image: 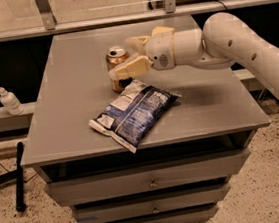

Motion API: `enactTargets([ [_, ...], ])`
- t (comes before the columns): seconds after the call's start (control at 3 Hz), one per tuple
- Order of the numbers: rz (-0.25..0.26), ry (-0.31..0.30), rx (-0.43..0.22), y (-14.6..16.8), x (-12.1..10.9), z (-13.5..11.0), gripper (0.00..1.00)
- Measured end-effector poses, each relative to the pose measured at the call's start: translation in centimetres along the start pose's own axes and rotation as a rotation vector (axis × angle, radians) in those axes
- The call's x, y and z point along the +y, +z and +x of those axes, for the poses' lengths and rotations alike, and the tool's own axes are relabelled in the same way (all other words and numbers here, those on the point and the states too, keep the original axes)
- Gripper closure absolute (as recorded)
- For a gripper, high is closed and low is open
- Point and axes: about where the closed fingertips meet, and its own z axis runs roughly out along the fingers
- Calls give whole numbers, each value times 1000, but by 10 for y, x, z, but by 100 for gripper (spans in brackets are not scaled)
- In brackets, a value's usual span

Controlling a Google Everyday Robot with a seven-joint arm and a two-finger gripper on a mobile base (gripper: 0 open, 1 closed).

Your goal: Move orange can near blue chip bag

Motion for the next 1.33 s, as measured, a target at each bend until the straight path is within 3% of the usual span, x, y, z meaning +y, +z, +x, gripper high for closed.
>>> enactTargets([
  [0.33, 60, -31, -12, -41, -7, -22, 0],
  [0.67, 169, -81, -61, -121, -22, -62, 0],
  [1.0, 320, -121, -124, -200, -33, -92, 0],
  [1.33, 355, -123, -129, -220, -35, -93, 0],
])
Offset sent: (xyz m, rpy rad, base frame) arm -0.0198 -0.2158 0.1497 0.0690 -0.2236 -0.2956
